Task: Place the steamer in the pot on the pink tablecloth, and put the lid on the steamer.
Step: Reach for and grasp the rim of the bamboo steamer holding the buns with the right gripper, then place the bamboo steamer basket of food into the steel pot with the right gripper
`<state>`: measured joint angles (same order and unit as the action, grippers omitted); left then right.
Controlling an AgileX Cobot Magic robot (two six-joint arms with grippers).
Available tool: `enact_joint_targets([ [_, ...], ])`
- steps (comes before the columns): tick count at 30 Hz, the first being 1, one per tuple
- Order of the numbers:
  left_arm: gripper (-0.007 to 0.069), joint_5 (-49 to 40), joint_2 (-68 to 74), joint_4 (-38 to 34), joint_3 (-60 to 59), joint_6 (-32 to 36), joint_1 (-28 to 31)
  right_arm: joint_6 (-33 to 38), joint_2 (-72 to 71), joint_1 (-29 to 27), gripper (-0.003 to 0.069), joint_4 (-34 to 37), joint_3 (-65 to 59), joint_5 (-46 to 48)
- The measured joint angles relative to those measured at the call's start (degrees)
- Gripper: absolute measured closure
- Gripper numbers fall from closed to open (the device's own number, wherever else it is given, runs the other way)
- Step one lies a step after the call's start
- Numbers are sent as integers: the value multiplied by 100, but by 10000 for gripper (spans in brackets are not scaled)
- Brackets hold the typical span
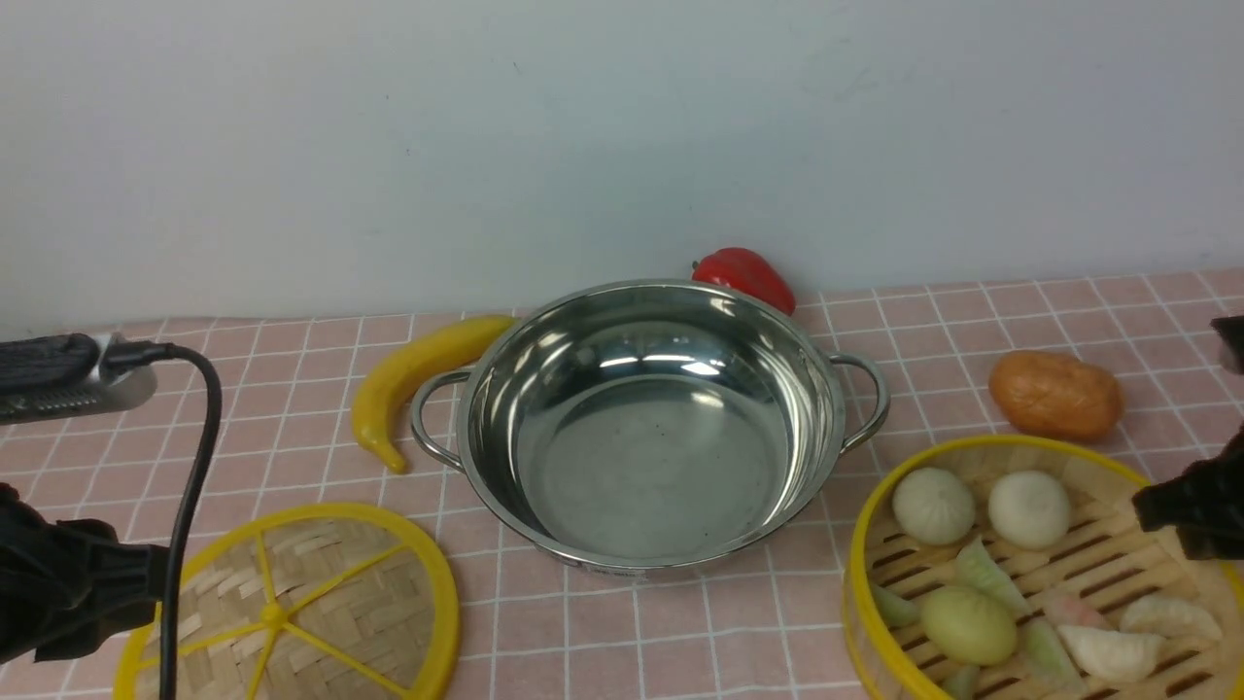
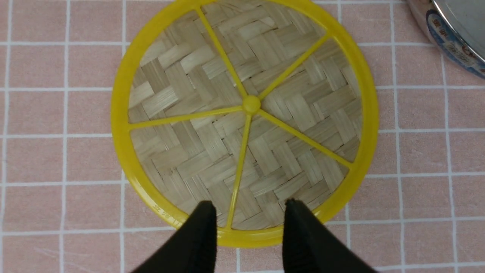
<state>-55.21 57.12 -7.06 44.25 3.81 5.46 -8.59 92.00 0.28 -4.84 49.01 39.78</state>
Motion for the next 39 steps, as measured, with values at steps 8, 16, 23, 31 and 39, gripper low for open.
enact_joint_targets([
  [8,382,0,0,0,0,24,0,-192,440,-171,591,6,6,56],
  [16,382,0,0,0,0,24,0,-312,-198,-215,604,-60,6,1163],
  [23,382,0,0,0,0,29,0,-66,-1142,-215,603,77,7,2066],
  [31,382,0,0,0,0,36,0,926,-1460,-206,603,1798,802,2455],
  [39,382,0,0,0,0,89,0,693,-272,1093,603,2093,2964,2443],
])
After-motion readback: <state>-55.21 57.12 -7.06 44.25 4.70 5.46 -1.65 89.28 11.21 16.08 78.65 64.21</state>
